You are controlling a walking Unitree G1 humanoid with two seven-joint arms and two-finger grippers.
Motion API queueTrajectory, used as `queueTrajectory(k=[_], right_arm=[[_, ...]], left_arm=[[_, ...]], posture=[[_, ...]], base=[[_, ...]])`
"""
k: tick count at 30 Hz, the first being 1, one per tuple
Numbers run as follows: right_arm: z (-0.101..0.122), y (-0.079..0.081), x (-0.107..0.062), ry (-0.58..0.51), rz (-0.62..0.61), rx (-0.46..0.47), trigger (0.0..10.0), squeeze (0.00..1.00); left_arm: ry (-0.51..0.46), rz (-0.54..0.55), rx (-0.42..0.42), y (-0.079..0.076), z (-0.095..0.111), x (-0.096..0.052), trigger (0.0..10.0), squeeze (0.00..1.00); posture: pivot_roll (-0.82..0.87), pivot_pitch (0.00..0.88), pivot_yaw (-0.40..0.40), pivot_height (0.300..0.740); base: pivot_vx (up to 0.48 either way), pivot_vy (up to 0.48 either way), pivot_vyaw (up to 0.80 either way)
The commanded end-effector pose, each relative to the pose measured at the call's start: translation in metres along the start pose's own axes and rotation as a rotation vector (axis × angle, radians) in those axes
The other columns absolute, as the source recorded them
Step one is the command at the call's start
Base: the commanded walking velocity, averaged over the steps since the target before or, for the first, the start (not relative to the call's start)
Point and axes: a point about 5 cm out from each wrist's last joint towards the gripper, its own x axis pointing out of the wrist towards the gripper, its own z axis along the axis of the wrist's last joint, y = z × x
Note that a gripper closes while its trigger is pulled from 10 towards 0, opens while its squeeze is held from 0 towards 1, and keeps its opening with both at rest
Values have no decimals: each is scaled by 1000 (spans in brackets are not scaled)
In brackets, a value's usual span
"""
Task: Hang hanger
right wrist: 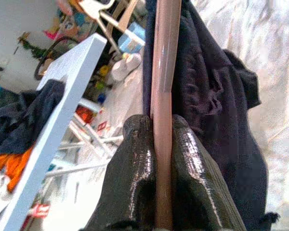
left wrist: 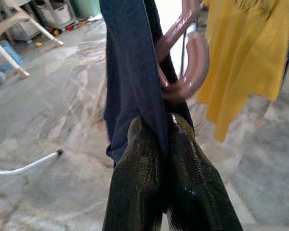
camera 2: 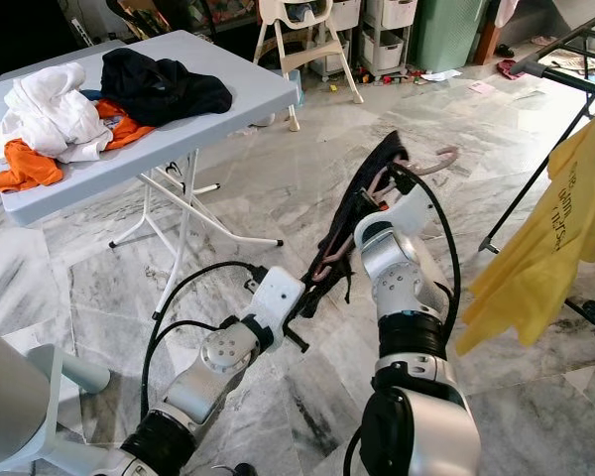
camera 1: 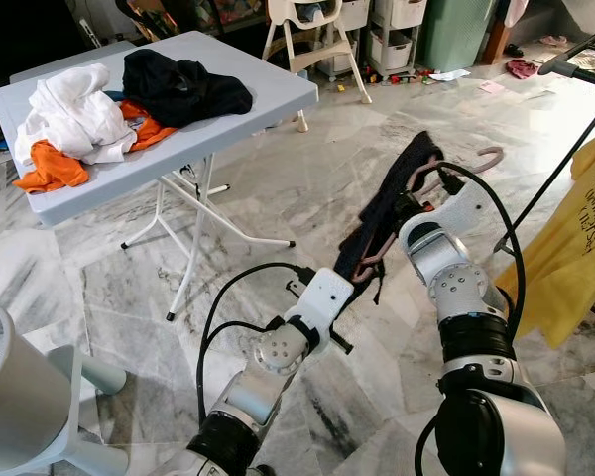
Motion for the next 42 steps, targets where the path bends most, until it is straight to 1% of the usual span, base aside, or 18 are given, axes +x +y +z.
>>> queueTrajectory(k=[1, 3, 7, 12, 16, 18, 19, 21, 22, 24, 25, 26, 28, 31, 32, 33, 38, 42], right_arm=[[51, 8, -2, -252, 8, -52, 10000, 0], [52, 11, -1, -281, -1, -126, 10000, 0], [49, 10, -1, -305, -25, -198, 10000, 0], [51, 1, 3, -327, -130, -198, 10000, 0], [54, 2, 4, -346, -145, -220, 10000, 0], [55, 6, 5, -363, -150, -251, 10000, 0], [55, 6, 5, -363, -150, -251, 10000, 0], [48, 9, 6, -369, -132, -315, 10000, 0], [47, 9, 6, -366, -131, -319, 10000, 0], [39, 6, 6, -355, -127, -358, 10000, 0], [30, 3, 5, -332, -122, -362, 10000, 0], [30, 3, 5, -332, -122, -362, 10000, 0], [17, -3, 3, -300, -119, -375, 10000, 0], [-3, -6, 2, -223, -92, -394, 10000, 0], [-3, -6, 2, -223, -92, -394, 10000, 0], [-15, -6, 0, -177, -63, -412, 10000, 0], [-34, -12, -4, -88, -25, -441, 10000, 0], [-55, -26, -11, 1, -15, -472, 10000, 0]], left_arm=[[92, -40, -47, -4, -21, -7, 10000, 0], [66, -65, -55, -8, -12, -4, 10000, 0], [31, -104, -90, -14, 0, 0, 10000, 0], [45, -247, -68, -33, 4, 0, 10000, 0], [45, -288, -55, -40, 5, 0, 10000, 0], [34, -298, -78, -43, 10, 2, 10000, 0], [34, -298, -78, -43, 10, 2, 10000, 0], [-8, -267, -144, -39, 24, 8, 10000, 0], [-11, -264, -153, -38, 25, 8, 10000, 0], [-34, -264, -206, -36, 35, 11, 10000, 0], [-52, -256, -221, -34, 41, 12, 10000, 0], [-52, -256, -221, -34, 41, 12, 10000, 0], [-77, -238, -301, -30, 49, 15, 10000, 0], [-94, -166, -351, -22, 54, 18, 10000, 0], [-94, -166, -351, -22, 54, 18, 10000, 0], [-97, -114, -399, -16, 54, 19, 10000, 0], [-95, -94, -455, -11, 55, 19, 10000, 0], [-93, -60, -518, -5, 57, 20, 10000, 0]], posture=[[-145, 30, 95, 740], [-146, 31, 97, 740], [-147, 32, 97, 740], [-153, 36, 99, 740], [-157, 38, 102, 740], [-160, 40, 104, 740], [-160, 40, 104, 740], [-163, 41, 104, 740], [-163, 41, 104, 740], [-162, 41, 102, 740], [-162, 41, 101, 740], [-162, 41, 101, 740], [-164, 41, 100, 740], [-166, 42, 97, 740], [-166, 42, 97, 740], [-168, 43, 97, 740], [-172, 44, 96, 740], [-173, 45, 96, 740]], base=[[0, 0, 0], [0, 0, 0], [0, 0, 0], [0, 0, 0], [0, 0, 0], [0, 0, 0], [0, 0, 0], [0, 0, 0], [0, 0, 0], [0, 0, 0], [0, 0, 0], [0, 0, 0], [0, 0, 0], [0, 0, 0], [0, 0, 0], [0, 0, 0], [0, 0, 0], [0, 0, 0]])
